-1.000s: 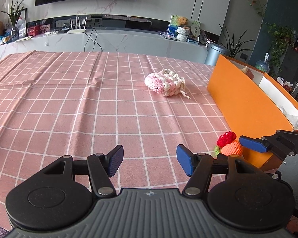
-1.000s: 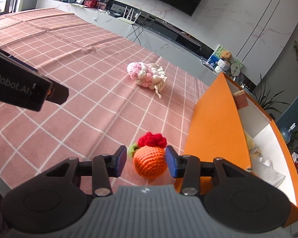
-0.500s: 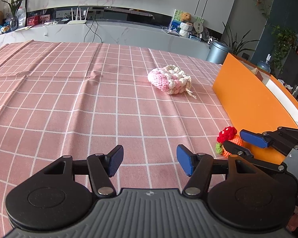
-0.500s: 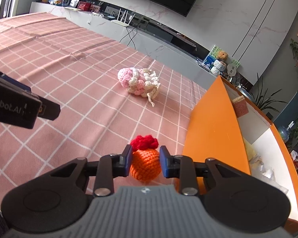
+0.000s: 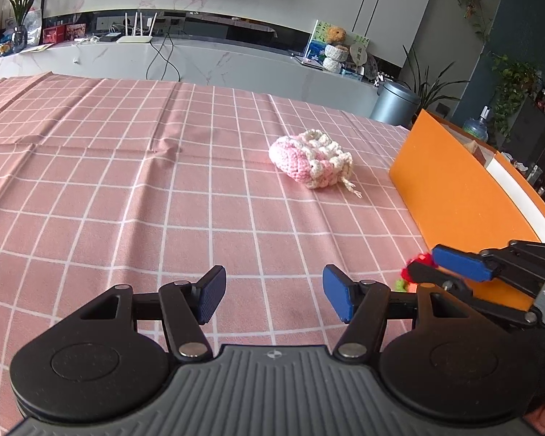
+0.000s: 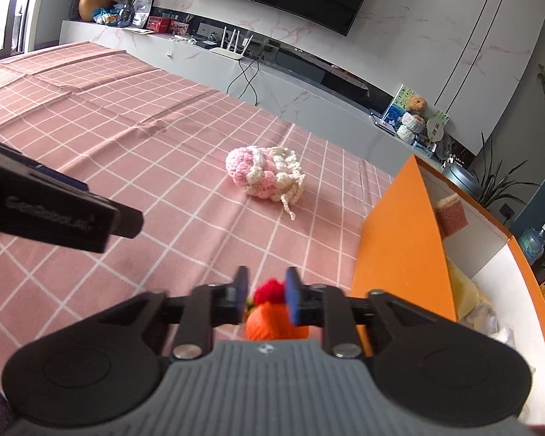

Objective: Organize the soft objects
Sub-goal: 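Close the right tool on the orange crocheted fruit, then grasp the pink-and-white crocheted ball with the left tool while the right tool holds the fruit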

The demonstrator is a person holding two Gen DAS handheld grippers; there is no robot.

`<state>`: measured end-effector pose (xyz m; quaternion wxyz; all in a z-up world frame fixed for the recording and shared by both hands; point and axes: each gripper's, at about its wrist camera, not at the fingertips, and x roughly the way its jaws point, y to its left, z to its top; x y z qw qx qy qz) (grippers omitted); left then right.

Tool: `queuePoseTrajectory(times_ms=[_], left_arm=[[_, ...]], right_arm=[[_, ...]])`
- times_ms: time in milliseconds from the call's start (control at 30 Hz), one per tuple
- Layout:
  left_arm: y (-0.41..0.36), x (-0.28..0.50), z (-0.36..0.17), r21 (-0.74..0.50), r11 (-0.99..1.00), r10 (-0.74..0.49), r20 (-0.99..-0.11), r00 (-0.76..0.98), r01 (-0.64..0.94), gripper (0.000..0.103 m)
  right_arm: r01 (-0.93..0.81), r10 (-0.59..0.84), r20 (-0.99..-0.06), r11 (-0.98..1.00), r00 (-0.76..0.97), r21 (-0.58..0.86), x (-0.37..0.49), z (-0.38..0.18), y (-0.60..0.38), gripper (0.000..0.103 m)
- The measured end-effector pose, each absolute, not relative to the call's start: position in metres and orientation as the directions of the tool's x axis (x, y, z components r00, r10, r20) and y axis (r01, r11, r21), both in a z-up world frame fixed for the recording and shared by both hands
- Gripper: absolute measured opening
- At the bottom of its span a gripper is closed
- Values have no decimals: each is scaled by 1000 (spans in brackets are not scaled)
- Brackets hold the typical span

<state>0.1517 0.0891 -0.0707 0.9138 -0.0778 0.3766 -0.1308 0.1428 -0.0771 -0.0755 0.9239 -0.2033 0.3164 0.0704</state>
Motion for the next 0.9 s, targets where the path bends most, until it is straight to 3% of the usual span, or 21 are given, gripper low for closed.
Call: queuePoseTrajectory(times_ms=[533,900], left_arm=[[80,144,-70,-230,952,-305,-679,668,200,73],[81,163,-64,-228,948,-318,-662,678,222,73]], right_arm=[[-212,-122,-606,868,786,-450,146,-102,-77,39],[-209,-69,-599,900,798,-382,165,-81,-79,38]])
